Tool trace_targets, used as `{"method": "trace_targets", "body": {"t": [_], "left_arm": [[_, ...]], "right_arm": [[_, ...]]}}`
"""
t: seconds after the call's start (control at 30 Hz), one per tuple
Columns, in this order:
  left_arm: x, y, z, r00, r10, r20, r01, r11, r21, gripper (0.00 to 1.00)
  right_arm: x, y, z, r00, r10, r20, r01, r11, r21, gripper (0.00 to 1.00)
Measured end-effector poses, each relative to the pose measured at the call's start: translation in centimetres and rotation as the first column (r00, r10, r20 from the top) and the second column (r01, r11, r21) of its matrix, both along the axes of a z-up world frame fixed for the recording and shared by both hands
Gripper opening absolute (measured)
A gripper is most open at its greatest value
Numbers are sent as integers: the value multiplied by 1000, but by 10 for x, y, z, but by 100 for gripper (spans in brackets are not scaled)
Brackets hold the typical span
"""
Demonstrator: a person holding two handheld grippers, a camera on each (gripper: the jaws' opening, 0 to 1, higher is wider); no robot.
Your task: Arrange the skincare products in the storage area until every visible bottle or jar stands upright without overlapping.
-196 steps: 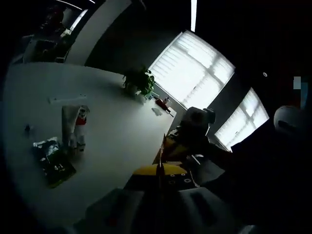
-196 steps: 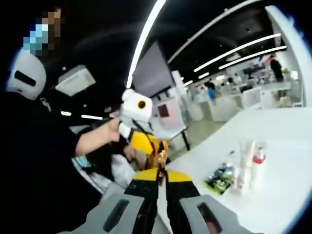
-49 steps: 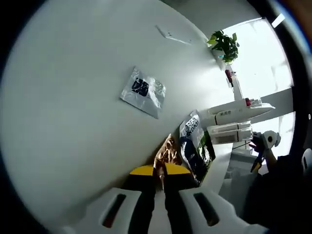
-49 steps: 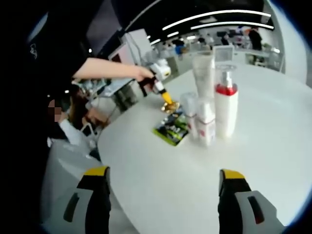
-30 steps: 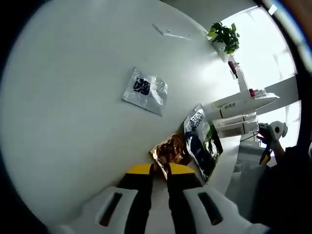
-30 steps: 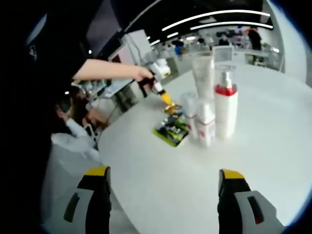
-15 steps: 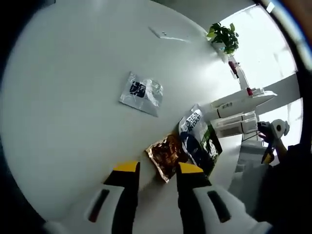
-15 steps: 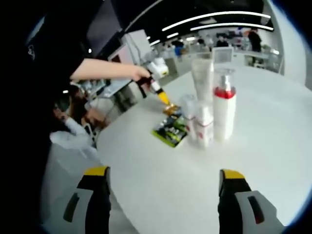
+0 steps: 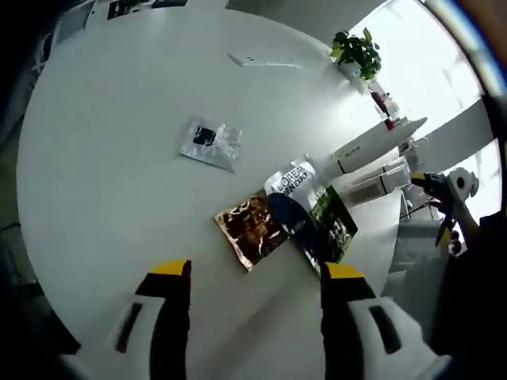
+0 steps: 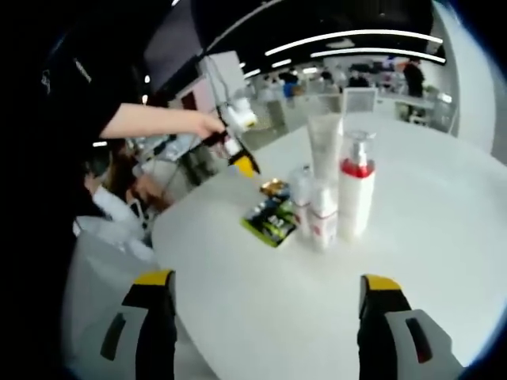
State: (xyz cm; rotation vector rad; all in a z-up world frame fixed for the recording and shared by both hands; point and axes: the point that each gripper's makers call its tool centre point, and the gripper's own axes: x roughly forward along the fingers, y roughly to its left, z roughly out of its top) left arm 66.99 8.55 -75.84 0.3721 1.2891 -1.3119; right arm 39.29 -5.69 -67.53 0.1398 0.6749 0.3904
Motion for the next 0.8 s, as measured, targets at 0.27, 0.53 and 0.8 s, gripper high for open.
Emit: {"method": "trace_targets", "body": {"t": [0.27, 0.53, 0.8], "left_arm": [[-16, 7, 28, 995, 13, 102, -9, 999, -42, 79], [-37, 14, 51, 984, 52, 173, -38, 996, -79, 95], [-69, 21, 82, 972, 109, 208, -78, 986, -151, 99]], "right_arm": [[-7, -7, 9, 1000, -17, 18, 17, 1000, -11, 99], [-11, -11, 18, 999, -22, 34, 22, 1000, -19, 99], [-16, -15, 28, 998, -24, 50, 26, 999, -33, 99]]}}
